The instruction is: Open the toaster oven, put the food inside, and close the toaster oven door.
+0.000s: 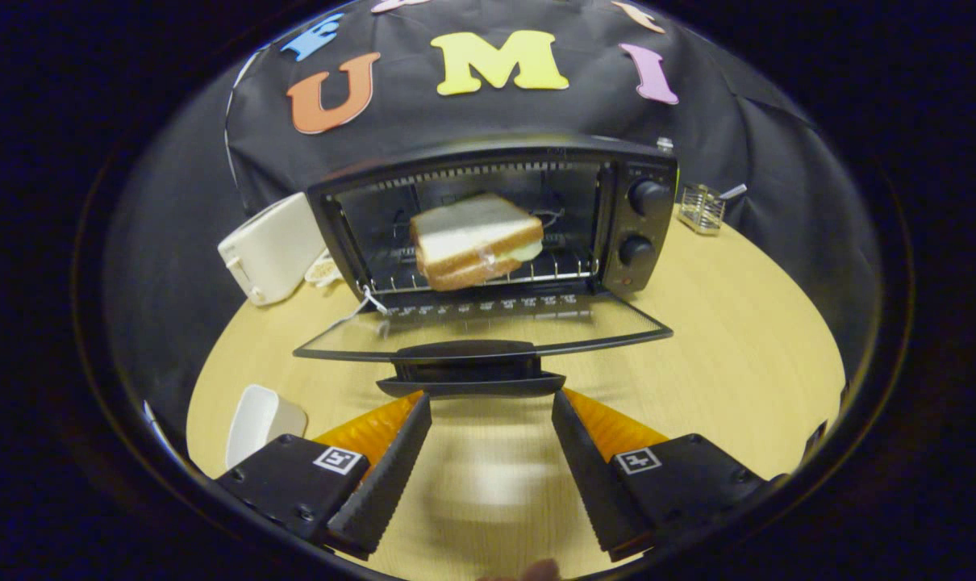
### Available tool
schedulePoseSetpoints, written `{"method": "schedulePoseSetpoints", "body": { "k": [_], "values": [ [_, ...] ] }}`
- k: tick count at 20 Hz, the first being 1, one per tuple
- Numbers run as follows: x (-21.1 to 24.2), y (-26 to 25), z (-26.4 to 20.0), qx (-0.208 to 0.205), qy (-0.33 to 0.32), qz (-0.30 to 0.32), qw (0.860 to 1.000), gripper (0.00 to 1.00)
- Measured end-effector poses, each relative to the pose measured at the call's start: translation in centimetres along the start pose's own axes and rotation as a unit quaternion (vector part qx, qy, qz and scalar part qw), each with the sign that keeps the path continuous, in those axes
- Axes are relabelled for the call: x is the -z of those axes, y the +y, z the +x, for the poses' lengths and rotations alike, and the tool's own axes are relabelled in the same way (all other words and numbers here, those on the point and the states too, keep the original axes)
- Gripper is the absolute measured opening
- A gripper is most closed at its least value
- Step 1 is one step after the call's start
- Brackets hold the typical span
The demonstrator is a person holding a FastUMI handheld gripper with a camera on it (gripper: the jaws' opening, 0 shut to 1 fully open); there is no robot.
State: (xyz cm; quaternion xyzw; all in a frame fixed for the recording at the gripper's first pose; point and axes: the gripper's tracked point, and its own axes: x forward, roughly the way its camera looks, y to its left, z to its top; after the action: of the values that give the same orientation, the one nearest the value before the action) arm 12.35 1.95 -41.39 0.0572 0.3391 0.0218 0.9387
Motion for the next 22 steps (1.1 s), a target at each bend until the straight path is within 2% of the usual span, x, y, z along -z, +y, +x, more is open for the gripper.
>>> {"method": "schedulePoseSetpoints", "body": {
  "k": [7,13,18,22],
  "values": [
    [-9.4,0.4,-2.2,0.003,-0.07,-0.006,0.998,0.99],
    [-15.1,0.6,-5.8,-0.001,-0.117,-0.024,0.993,0.99],
    [-19.8,0.8,-12.9,-0.001,-0.166,-0.02,0.986,0.98],
    [-24.2,1.6,-21.0,-0.013,-0.224,-0.019,0.974,0.98]
  ]
}}
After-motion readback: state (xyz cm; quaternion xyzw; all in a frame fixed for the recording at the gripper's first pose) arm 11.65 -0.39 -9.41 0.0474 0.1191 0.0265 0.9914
